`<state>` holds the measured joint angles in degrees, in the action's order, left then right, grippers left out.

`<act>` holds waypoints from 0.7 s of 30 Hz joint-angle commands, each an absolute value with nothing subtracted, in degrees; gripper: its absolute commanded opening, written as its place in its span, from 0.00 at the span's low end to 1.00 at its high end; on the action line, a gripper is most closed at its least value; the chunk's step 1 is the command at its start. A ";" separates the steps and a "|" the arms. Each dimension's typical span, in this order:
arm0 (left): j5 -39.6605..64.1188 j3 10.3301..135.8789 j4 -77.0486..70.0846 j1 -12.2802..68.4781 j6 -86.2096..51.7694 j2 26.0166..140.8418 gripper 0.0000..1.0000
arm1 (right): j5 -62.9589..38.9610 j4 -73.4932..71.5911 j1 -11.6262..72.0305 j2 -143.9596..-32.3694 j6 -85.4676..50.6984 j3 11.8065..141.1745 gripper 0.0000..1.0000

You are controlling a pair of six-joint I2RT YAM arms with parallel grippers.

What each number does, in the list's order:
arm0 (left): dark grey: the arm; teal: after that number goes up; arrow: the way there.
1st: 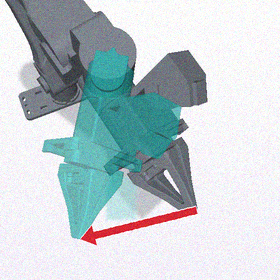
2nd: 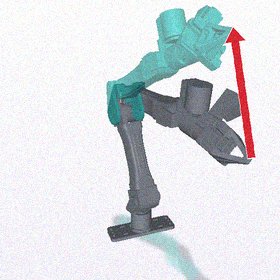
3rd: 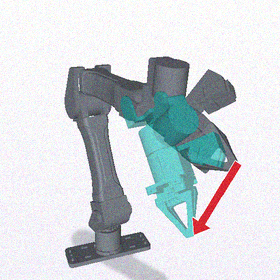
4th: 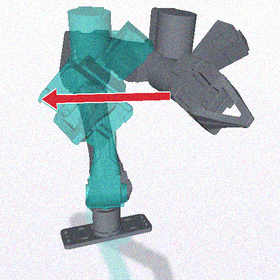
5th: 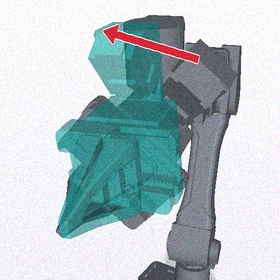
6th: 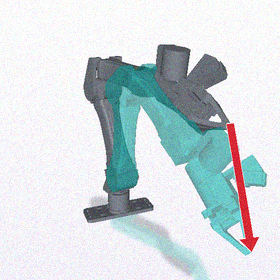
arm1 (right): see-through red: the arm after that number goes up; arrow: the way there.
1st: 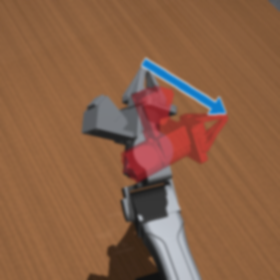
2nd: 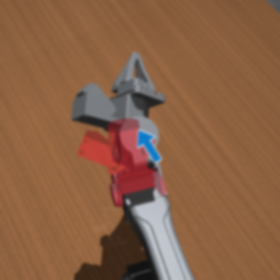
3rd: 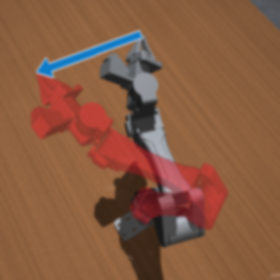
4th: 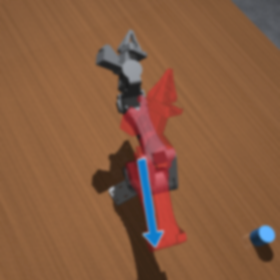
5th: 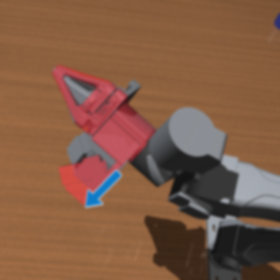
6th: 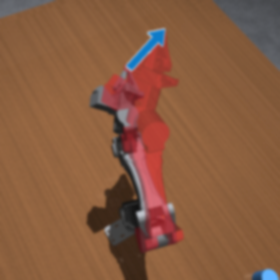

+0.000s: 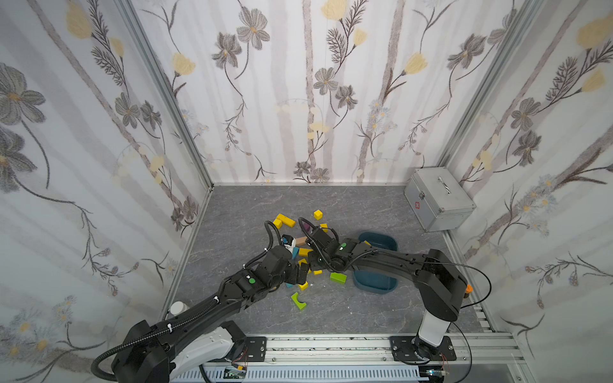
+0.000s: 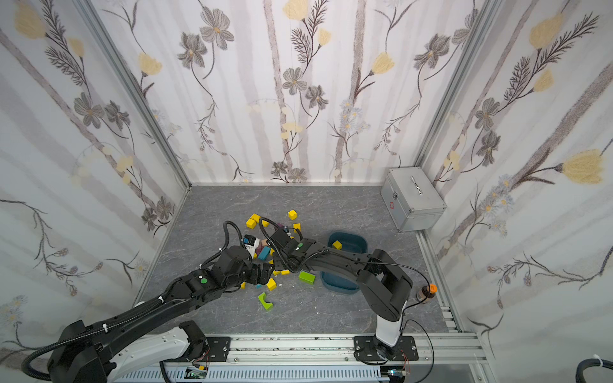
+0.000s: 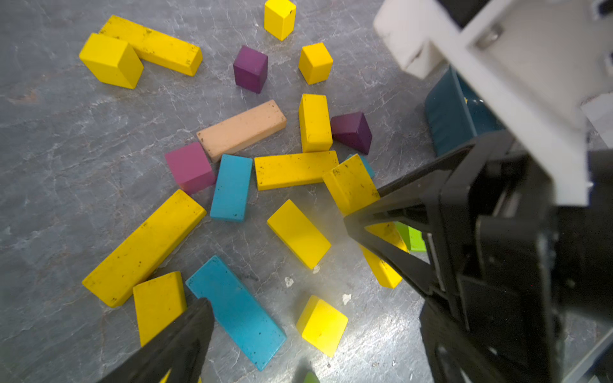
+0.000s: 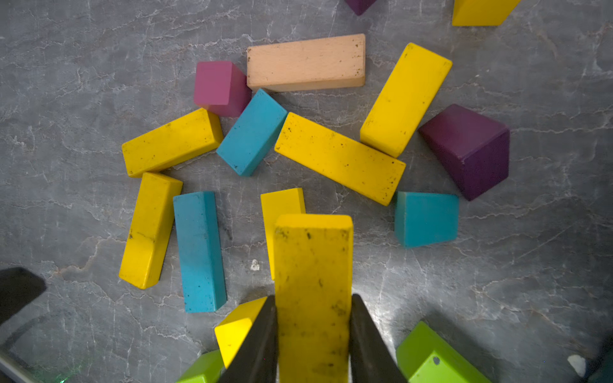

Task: Pick out the yellow building blocks
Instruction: Pick up the building block from the center of the board.

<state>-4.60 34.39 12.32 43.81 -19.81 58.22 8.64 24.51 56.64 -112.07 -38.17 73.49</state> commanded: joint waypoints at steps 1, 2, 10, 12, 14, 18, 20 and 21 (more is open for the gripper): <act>-5.12 35.40 5.78 43.75 -17.95 58.25 0.99 | 10.15 23.11 56.71 -111.00 -37.49 74.20 0.27; -5.03 35.58 5.22 43.76 -17.91 58.52 0.99 | 10.40 23.03 56.78 -110.38 -37.48 73.77 0.27; -2.36 39.65 5.32 43.76 -18.94 63.54 0.99 | 11.29 22.30 55.66 -106.27 -36.62 71.55 0.27; -1.81 40.74 5.83 43.73 -19.13 64.45 0.99 | 10.90 21.98 55.08 -105.76 -36.22 71.46 0.27; -1.68 41.49 5.96 43.70 -19.23 65.11 0.99 | 10.85 21.84 54.45 -105.34 -35.73 71.37 0.27; -2.02 42.22 5.55 43.75 -19.18 65.91 0.99 | 11.01 21.11 53.25 -104.19 -35.23 70.17 0.27; -2.11 42.55 5.26 43.76 -19.30 66.41 0.99 | 10.97 20.44 52.52 -103.26 -35.24 68.95 0.27; -2.11 42.88 5.14 43.75 -19.32 66.85 0.98 | 10.89 20.19 52.18 -102.82 -35.18 68.46 0.27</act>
